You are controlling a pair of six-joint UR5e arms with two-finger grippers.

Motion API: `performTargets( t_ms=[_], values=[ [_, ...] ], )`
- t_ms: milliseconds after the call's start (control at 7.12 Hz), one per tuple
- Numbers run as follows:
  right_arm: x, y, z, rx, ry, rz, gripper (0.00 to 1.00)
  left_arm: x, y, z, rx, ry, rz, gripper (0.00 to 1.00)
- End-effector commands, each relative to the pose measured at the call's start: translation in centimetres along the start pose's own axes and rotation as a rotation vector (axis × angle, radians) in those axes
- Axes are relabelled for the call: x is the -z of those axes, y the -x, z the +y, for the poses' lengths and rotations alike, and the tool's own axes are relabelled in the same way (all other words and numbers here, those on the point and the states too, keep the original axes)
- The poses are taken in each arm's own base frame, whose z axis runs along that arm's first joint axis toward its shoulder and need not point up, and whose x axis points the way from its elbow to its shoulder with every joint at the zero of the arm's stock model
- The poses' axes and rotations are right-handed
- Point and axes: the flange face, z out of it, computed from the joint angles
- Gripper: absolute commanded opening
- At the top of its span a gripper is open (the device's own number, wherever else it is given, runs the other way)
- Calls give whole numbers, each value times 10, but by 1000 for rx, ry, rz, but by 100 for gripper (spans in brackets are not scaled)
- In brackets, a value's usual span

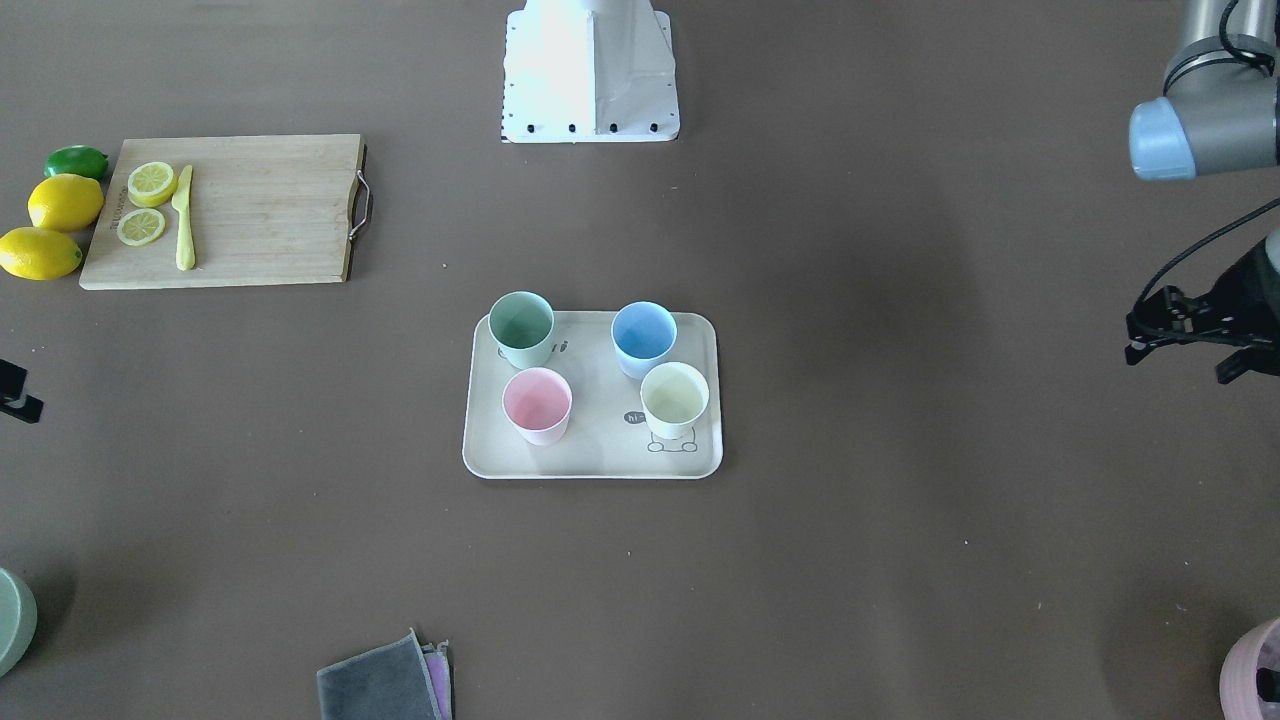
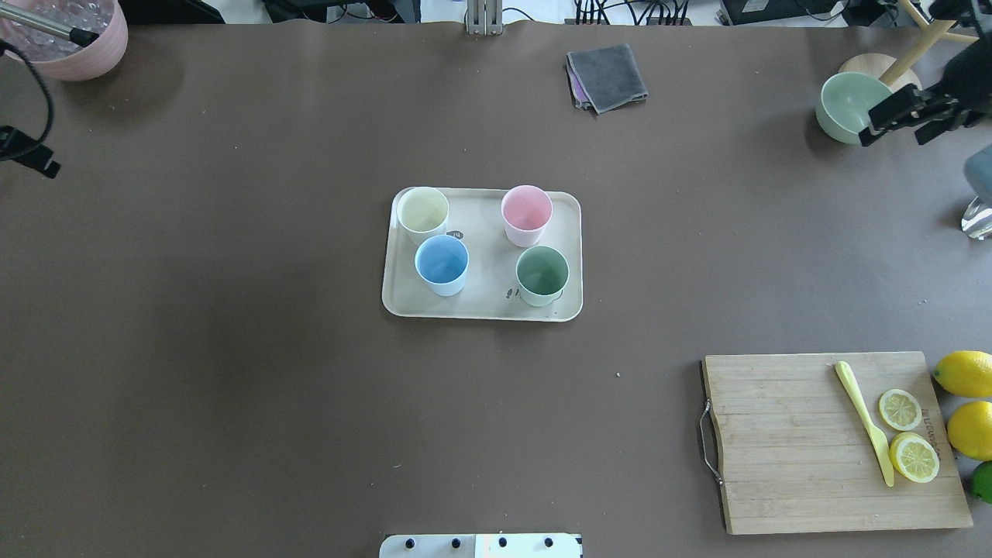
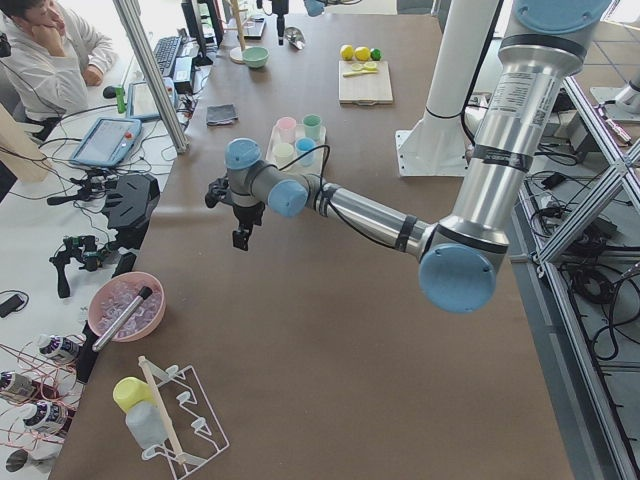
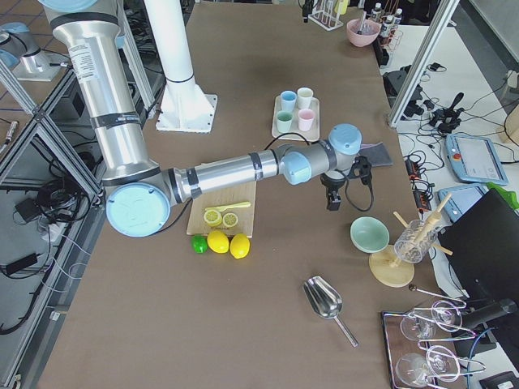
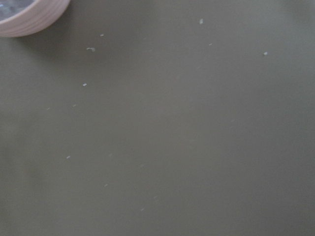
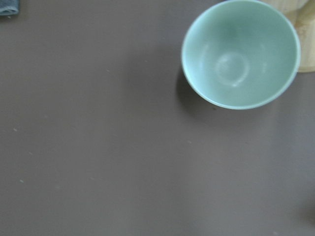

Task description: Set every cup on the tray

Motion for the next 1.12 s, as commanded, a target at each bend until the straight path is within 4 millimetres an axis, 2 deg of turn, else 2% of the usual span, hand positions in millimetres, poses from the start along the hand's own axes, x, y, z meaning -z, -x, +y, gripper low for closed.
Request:
performTargets(
  t_ms=[0,140,281,421,562,702,983],
  values=[
    [-8,-81,52,80,37,81,100,-8,58,67,71,45,-13,97],
    [-8,-88,61,77,41,84,100,-1,64,67,78,25,-21,97],
    [-1,-95,69,72,24,87,100,0,63,66,81,18,-16,97],
    [2,-97,70,77,21,87,100,3,61,63,73,6,-16,97],
    [5,-104,83,68,18,89,100,2,62,57,69,1,-25,97],
    [5,-105,83,67,18,94,100,17,75,58,94,-26,-34,97],
    [3,-107,84,56,23,94,100,19,76,57,99,-31,-30,97]
  ],
)
